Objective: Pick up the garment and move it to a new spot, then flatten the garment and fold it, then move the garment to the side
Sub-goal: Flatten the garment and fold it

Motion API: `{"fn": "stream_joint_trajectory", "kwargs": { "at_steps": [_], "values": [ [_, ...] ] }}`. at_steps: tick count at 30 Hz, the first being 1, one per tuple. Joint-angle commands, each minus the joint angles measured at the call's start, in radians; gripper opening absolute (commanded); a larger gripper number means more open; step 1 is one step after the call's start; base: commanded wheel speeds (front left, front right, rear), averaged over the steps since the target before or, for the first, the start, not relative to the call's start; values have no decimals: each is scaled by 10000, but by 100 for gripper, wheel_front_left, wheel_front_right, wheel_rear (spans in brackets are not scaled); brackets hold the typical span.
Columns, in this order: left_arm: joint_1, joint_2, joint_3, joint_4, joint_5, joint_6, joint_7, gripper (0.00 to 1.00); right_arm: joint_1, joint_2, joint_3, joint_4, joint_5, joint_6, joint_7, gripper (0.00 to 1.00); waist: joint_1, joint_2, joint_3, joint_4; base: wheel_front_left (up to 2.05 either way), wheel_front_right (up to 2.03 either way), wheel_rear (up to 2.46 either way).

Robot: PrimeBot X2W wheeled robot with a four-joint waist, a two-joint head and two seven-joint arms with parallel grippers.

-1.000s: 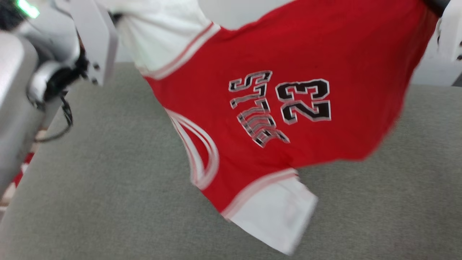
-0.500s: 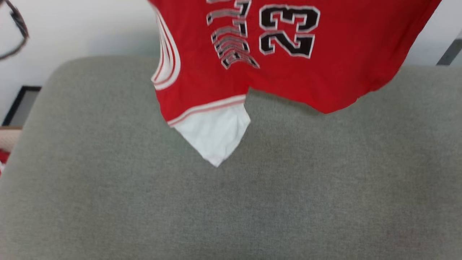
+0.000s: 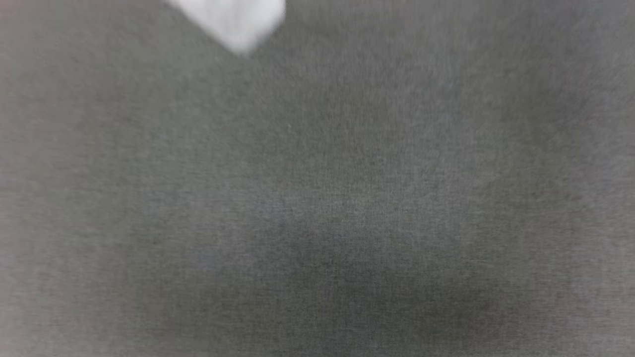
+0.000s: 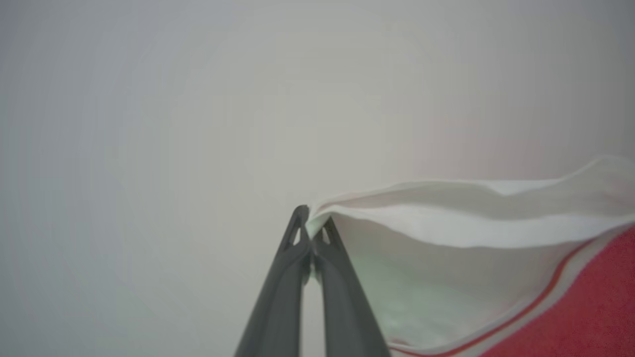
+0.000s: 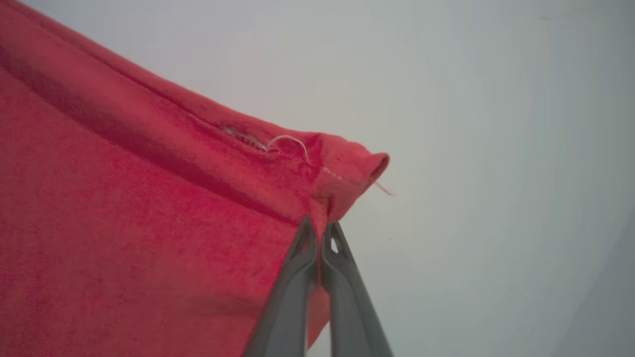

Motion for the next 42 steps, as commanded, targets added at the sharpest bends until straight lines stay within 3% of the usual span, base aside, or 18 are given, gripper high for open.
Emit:
{"fn": "stream_joint_trajectory", "kwargs": {
  "at_steps": [1, 5, 10, 17, 22, 27, 33, 37, 42],
  "values": [
    [-274, -45, 136, 160, 8, 89, -477, 0, -161, 173, -260, 59, -644, -10, -156, 0, 0, 0, 1911, -331, 0, 0, 0],
    [-751, -443, 180, 488, -48, -356, -1844, 0, -28, 448, -960, -272, -2137, -10, -321, 0, 0, 0, 2521, -77, 0, 0, 0],
    [77, -762, -20, 1185, -229, -1019, -2260, 0, 837, 689, -1060, 27, -2697, -10, -335, 0, 0, 0, 2646, 319, 0, 0, 0],
    [1974, -1210, -544, 1928, -668, -1797, -1951, 0, 1943, 836, -406, 1234, -1695, -10, -140, 0, 0, 0, 1994, 724, 0, 0, 0],
    [3745, -1343, -1307, 1667, -1420, -1963, -685, 0, 2880, 726, 430, 1343, -197, -10, 313, 0, 0, 0, 1128, 858, 0, 0, 0],
    [5687, -429, -2429, -163, -2763, -1971, 854, 0, 4449, 15, 1730, 360, 1508, -12, 896, 0, 0, 0, 195, 882, 0, 0, 0],
    [8090, 1188, -2903, -2574, -4186, -1921, 2233, 0, 6629, -1570, 3012, -1781, 3378, -12, 1734, 0, 0, 0, -675, 790, 0, 0, 0],
    [9873, 2165, -2867, -4425, -4937, -1177, 2756, 0, 8077, -2665, 3453, -3150, 4209, -12, 2005, 0, 0, 0, -1086, 694, 0, 0, 0],
    [12136, 3349, -2821, -7163, -5782, 318, 3006, 0, 9693, -3666, 3491, -4294, 4784, -13, 2294, 0, 0, 0, -1464, 605, 0, 0, 0]
  ]
}}
